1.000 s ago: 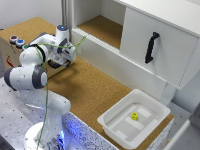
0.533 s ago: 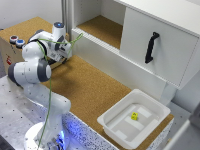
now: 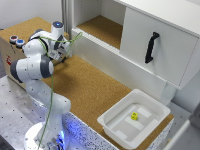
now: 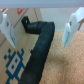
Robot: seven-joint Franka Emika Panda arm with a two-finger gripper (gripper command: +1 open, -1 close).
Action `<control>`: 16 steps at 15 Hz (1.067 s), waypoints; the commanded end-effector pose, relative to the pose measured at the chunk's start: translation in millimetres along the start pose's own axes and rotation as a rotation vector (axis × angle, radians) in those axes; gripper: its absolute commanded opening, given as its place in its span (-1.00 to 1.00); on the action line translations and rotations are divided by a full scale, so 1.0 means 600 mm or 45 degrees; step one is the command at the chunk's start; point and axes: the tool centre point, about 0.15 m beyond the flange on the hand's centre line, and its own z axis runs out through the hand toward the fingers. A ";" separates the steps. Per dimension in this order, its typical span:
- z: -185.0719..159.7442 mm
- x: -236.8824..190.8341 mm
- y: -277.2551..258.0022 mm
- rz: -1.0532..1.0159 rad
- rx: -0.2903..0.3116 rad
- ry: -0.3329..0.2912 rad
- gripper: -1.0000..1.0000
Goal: Push the drawer
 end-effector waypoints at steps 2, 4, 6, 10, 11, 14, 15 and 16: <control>-0.095 0.008 0.017 -0.166 -0.068 0.022 1.00; -0.123 0.001 -0.001 -0.286 -0.114 0.014 1.00; -0.147 -0.012 -0.030 -0.433 -0.140 -0.017 1.00; -0.159 -0.023 -0.052 -0.553 -0.141 -0.058 1.00; -0.159 -0.023 -0.052 -0.553 -0.141 -0.058 1.00; -0.159 -0.023 -0.052 -0.553 -0.141 -0.058 1.00; -0.159 -0.023 -0.052 -0.553 -0.141 -0.058 1.00; -0.159 -0.023 -0.052 -0.553 -0.141 -0.058 1.00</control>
